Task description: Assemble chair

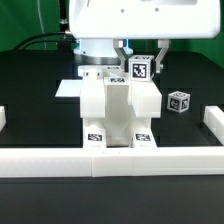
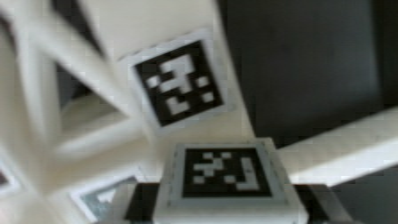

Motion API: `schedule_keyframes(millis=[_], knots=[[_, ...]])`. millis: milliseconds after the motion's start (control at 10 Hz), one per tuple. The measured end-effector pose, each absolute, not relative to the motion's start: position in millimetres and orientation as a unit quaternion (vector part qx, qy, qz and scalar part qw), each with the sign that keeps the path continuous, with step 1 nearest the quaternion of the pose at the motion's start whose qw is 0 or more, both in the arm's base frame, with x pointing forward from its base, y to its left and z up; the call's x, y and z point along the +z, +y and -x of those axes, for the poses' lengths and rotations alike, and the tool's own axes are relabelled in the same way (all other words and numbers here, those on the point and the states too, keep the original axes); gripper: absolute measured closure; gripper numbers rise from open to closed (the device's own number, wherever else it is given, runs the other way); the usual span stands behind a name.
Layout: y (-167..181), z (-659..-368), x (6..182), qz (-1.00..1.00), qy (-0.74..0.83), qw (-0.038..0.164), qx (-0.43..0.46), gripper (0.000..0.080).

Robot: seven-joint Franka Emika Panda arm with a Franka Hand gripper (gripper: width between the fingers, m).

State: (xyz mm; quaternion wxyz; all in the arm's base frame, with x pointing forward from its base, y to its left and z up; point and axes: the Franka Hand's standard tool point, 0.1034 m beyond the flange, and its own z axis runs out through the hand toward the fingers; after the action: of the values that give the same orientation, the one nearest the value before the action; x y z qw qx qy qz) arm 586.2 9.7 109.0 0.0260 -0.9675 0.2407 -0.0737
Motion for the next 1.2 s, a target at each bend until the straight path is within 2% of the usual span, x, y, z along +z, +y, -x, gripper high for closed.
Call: schedule_keyframes(millis=[400,500,600,900,1000,1100,1200], knots=[[8.4,-585.7,109.0,0.883,0.464,0.048,-0.060,0.0532],[8.5,-585.9,109.1,0.848,0.524,0.059,-0.055,0.0531],[8.9,-585.6,108.8,0.806,0.587,0.061,-0.048,0.0531],[9.1,-585.3,108.8,0.759,0.647,0.063,-0.038,0.0531],[9.4,-585.1,108.1,0.760,0.646,0.062,-0.037,0.0380],[9.3,-585.1,108.1,0.768,0.636,0.062,-0.038,0.0380],[9.0,-585.1,108.2,0.794,0.603,0.060,-0.041,0.0233]])
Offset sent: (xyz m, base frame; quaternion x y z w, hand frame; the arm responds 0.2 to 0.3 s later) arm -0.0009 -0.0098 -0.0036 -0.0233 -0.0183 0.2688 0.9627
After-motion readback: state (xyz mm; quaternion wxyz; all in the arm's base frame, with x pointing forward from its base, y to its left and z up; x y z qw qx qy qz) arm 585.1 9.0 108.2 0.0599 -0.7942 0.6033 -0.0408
